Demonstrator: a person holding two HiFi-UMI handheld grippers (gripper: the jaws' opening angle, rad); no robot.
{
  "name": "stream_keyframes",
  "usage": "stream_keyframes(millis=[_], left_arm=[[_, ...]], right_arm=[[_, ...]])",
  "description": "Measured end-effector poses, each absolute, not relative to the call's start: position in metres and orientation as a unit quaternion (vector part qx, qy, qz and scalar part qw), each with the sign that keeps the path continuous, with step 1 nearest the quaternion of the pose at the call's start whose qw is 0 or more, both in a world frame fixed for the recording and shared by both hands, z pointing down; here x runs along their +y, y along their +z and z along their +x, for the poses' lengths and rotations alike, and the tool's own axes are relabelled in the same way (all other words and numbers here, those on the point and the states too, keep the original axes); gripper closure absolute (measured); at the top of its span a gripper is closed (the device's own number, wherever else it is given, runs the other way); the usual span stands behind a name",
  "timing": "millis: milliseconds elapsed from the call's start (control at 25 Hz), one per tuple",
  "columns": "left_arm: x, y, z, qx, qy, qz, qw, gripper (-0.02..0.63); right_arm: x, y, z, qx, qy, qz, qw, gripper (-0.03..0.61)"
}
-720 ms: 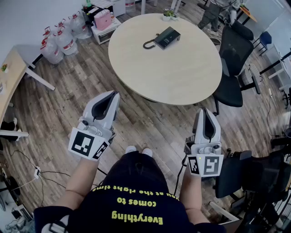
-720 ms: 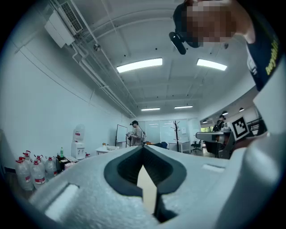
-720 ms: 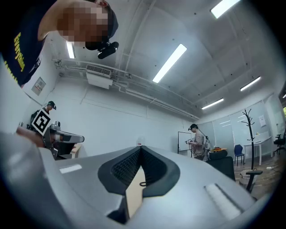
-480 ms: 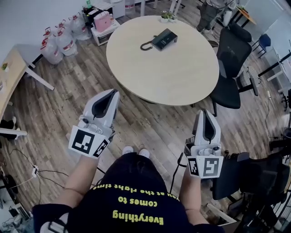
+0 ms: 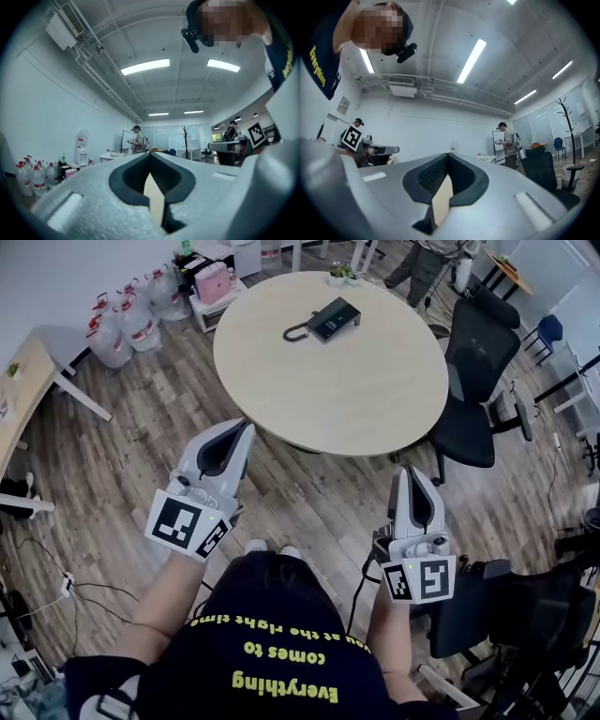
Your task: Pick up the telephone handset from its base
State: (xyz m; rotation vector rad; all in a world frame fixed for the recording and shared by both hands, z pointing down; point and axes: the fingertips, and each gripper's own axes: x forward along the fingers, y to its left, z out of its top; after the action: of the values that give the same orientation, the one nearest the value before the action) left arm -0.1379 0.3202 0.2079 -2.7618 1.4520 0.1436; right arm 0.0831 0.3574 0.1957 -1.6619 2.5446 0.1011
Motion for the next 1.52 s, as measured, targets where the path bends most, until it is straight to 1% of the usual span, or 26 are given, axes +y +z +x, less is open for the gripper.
stream_keyframes(millis=[120, 160, 200, 240, 280, 440, 560, 640, 800, 1120, 1520], left_arm=[[0.319, 0.207, -0.130, 0.475, 0.054, -0.878, 0.011, 0.609], [0.319, 0.209, -0.128, 0.480, 0.052, -0.875, 0.009, 0.592], [0.317, 0.211, -0.126, 0.484, 0.049, -0.873, 0.005, 0.539], [0.316, 0.214, -0.125, 0.486, 0.046, -0.873, -0.001, 0.489], [0.314, 0.215, -0.123, 0.484, 0.044, -0.874, -0.007, 0.453], [0.300, 0.218, -0.119, 0.479, 0.036, -0.877, -0.020, 0.374], [0.284, 0.220, -0.122, 0.483, 0.028, -0.875, -0.009, 0.345], [0.269, 0.224, -0.125, 0.483, 0.028, -0.875, -0.012, 0.341], [0.227, 0.233, -0.130, 0.481, 0.025, -0.876, -0.016, 0.339], [0.106, 0.220, -0.144, 0.461, 0.031, -0.887, -0.004, 0.339], [0.005, 0.233, -0.131, 0.440, 0.022, -0.897, -0.029, 0.339]], right_arm=[[0.355, 0.198, 0.087, 0.838, 0.041, -0.542, 0.044, 0.563], [0.353, 0.200, 0.090, 0.839, 0.037, -0.540, 0.043, 0.551], [0.352, 0.203, 0.092, 0.841, 0.031, -0.538, 0.041, 0.537], [0.350, 0.206, 0.094, 0.843, 0.024, -0.536, 0.039, 0.506], [0.347, 0.209, 0.095, 0.845, 0.019, -0.533, 0.036, 0.489], [0.330, 0.217, 0.097, 0.848, 0.003, -0.529, 0.031, 0.413], [0.313, 0.222, 0.095, 0.848, -0.003, -0.529, 0.030, 0.373], [0.298, 0.225, 0.091, 0.850, -0.005, -0.527, 0.026, 0.362], [0.258, 0.229, 0.081, 0.852, -0.003, -0.523, 0.015, 0.361], [0.148, 0.215, 0.065, 0.844, 0.007, -0.535, 0.014, 0.357], [0.065, 0.229, 0.075, 0.831, -0.029, -0.556, 0.005, 0.357]])
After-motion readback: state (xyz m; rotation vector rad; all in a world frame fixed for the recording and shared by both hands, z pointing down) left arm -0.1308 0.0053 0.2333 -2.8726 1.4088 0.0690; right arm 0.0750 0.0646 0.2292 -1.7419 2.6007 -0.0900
